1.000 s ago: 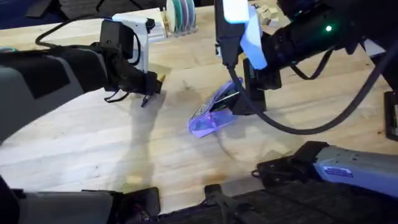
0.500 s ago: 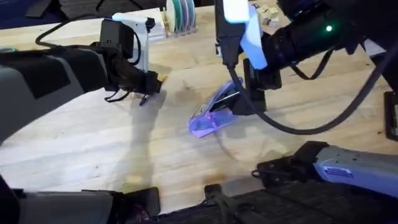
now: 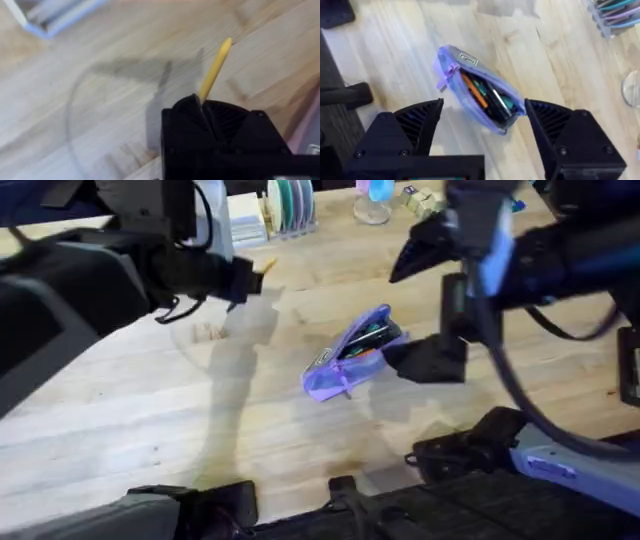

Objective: Unzip the bag, pick up the pens from the table one at a time and place them inside, then zip the bag closed.

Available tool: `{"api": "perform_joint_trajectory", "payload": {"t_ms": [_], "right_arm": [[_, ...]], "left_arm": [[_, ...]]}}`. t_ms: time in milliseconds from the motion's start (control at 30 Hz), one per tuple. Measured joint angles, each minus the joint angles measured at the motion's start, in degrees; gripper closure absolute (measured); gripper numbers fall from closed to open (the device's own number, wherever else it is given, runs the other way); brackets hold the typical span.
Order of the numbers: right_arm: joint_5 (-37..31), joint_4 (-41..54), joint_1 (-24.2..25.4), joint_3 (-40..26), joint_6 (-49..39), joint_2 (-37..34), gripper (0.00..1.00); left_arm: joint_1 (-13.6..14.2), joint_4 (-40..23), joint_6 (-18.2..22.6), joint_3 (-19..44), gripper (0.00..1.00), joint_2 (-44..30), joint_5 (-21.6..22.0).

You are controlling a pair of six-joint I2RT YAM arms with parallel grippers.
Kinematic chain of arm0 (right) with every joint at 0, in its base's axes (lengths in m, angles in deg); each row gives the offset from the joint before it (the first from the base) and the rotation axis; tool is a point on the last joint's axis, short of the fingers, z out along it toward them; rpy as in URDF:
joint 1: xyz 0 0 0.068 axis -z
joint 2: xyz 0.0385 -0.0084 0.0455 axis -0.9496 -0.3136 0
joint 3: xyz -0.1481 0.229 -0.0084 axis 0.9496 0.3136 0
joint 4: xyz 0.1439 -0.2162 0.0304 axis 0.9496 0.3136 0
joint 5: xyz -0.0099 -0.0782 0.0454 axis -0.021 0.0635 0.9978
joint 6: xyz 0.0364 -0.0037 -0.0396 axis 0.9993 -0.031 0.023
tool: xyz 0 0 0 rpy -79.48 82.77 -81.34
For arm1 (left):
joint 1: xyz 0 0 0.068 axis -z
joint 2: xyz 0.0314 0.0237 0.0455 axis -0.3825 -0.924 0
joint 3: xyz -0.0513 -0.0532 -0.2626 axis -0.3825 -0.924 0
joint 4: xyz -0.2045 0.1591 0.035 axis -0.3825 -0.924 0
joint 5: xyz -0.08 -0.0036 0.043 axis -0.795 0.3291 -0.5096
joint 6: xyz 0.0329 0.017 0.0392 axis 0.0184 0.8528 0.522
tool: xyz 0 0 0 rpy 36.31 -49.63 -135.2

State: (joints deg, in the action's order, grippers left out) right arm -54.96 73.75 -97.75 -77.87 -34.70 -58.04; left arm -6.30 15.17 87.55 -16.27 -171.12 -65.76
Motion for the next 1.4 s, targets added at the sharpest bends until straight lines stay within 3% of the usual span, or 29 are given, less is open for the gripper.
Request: {"api": "perform_joint_trajectory", "payload": {"t_ms": [133, 267, 567, 600, 800, 967, 1067, 1200, 1400], "right_arm": [[0.15, 2.26, 0.0, 0.0, 0.96, 3.56, 0.004], [0.15, 4.1, 0.0, 0.0, 1.37, 7.27, 0.004], [0.17, 6.19, 0.0, -0.02, 4.04, 14.99, 0.003], [0.2, 6.62, 0.0, -0.02, 4.39, 16.64, 0.004], [0.0, 6.82, 0.0, -0.02, 4.63, 17.44, 0.004], [-0.21, 6.82, 0.0, -0.02, 4.81, 17.44, 0.003], [-0.31, 6.82, 0.0, -0.02, 4.81, 17.44, 0.004], [-0.31, 6.82, 0.0, -0.02, 4.81, 17.43, 0.003], [-0.31, 6.82, 0.0, -0.02, 4.81, 17.44, 0.003]], "left_arm": [[2.55, 3.2, -0.59, 0.37, 0.958, 3.76, -2.63], [6.63, 5.56, -3.69, 0.37, 0.958, 5.67, -3.88], [17.9, 9.28, -11.46, 0.37, 0.958, 5.96, -4.64], [21.26, 11.02, -14.95, 0.37, 0.958, 5.96, -4.96], [27.01, 11.97, -21.52, 0.37, 0.958, 5.96, -5.13], [31.64, 11.61, -23.99, 0.37, 0.958, 5.96, -5.15], [33.7, 8.78, -24.51, 0.37, 0.958, 5.96, -4.6], [35.5, 1.99, -24.91, 0.37, 0.958, 5.96, 0.27], [35.76, 2.09, -25.11, 0.37, 0.958, 5.96, 4.1]]}}
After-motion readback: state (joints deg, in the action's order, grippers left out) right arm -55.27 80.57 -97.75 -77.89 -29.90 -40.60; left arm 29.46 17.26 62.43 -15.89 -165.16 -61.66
